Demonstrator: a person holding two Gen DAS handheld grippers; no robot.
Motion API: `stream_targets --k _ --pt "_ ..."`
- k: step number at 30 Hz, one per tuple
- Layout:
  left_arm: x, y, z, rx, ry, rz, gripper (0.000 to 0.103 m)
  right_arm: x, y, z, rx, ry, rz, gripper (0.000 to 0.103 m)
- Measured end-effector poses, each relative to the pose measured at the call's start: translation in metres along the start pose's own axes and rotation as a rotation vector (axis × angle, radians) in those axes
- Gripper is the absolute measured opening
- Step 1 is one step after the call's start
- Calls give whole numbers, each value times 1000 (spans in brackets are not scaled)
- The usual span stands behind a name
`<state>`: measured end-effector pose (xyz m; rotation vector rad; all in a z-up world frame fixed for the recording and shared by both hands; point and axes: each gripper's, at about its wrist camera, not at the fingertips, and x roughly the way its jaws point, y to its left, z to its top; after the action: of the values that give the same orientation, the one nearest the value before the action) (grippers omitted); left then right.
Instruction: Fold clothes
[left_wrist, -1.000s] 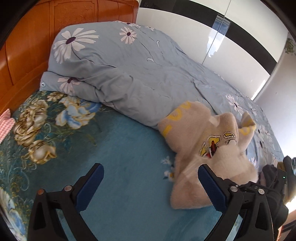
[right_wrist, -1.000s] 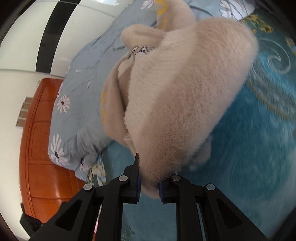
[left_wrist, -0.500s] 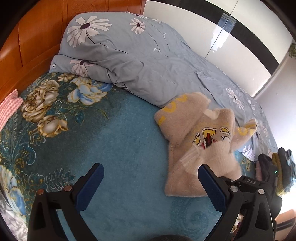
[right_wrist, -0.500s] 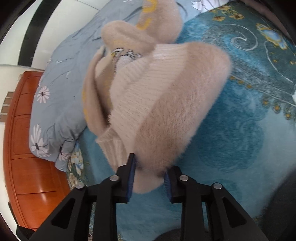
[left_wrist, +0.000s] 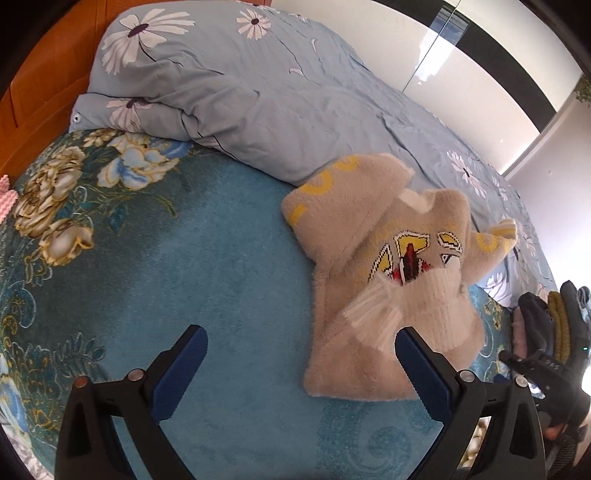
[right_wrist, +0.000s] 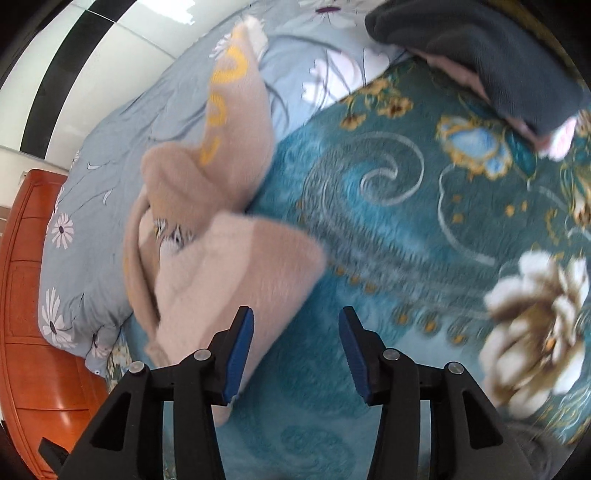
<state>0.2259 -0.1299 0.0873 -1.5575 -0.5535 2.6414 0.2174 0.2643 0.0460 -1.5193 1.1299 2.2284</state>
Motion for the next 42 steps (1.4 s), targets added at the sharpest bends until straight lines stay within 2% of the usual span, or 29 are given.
stream_targets --k 5,11,14,19,22,26,31,32,33,35,37,40,42 --pt "46 -21 11 26 40 -9 103 7 8 36 -57 -32 -8 50" --pt "98 -54 47 107 40 32 102 34 27 87 -90 -53 15 50" --pt "120 -63 68 165 32 77 99 48 38 117 -104 -73 9 51" --pt "156 -73 86 210 60 115 79 76 49 149 -115 -78 21 51" --pt "170 -75 93 231 67 159 73 95 55 159 -138 -59 26 52" --pt "176 -70 98 218 61 152 65 113 63 168 -151 -51 19 52" --pt "165 -38 106 63 28 93 29 119 67 173 -140 -45 21 54" --pt "162 -30 108 24 24 80 26 118 67 173 -139 -44 27 53" --pt "158 -23 110 -9 17 67 23 117 67 173 -139 -44 41 50" --pt "150 -9 113 -76 2 42 22 111 68 172 -145 -41 53 29" --pt "139 7 115 -139 -20 23 20 103 70 171 -145 -37 71 20" --pt "119 37 121 -241 -58 -7 19 80 74 166 -158 -81 52 18" --pt "103 64 120 -291 -82 -40 18 61 70 162 -139 -115 69 18"
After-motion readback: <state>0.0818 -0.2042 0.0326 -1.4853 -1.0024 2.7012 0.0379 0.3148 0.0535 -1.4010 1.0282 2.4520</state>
